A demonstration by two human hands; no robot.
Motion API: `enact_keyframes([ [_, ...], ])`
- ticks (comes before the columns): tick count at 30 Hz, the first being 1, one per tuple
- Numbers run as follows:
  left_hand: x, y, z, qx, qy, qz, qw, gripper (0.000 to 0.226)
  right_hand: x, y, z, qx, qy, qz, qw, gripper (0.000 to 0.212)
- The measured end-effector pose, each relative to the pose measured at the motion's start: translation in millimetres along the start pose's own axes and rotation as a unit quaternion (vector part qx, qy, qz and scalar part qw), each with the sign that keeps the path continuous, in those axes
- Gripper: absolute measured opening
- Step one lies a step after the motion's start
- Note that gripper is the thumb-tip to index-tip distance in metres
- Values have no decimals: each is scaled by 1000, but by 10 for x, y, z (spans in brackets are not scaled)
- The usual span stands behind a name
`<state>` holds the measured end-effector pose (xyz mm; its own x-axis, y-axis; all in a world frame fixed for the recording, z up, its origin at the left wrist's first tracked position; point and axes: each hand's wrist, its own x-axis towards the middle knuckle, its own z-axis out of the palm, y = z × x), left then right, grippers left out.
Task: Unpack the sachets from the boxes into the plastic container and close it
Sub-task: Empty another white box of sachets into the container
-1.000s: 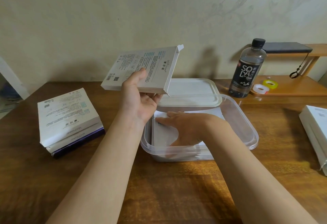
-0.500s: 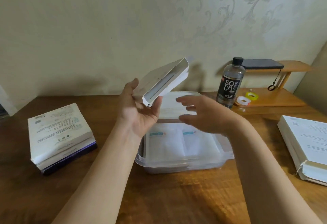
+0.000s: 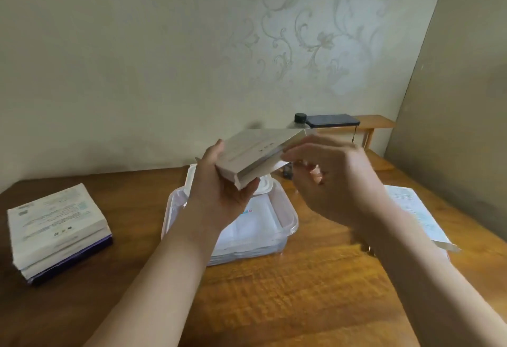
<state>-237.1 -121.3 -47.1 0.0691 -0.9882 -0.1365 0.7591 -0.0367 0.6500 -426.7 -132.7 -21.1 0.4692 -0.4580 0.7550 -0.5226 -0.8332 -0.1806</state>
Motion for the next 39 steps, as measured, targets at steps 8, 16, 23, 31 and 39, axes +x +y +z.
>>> enact_keyframes([
  [8,-317,32,-25,60,3,23,998,29,26,-125,337,-102,-138,-30,985,35],
  [16,-266,252,-412,72,88,54,992,28,17,-101,542,9,-58,-5,998,12],
  [23,-176,364,-878,45,168,126,977,27,148,19,687,69,10,78,994,9],
  [31,36,471,-1144,9,205,205,957,38,469,347,889,53,70,82,993,10],
  [39,205,455,-1122,10,171,191,967,35,565,633,1082,174,-200,185,946,16],
])
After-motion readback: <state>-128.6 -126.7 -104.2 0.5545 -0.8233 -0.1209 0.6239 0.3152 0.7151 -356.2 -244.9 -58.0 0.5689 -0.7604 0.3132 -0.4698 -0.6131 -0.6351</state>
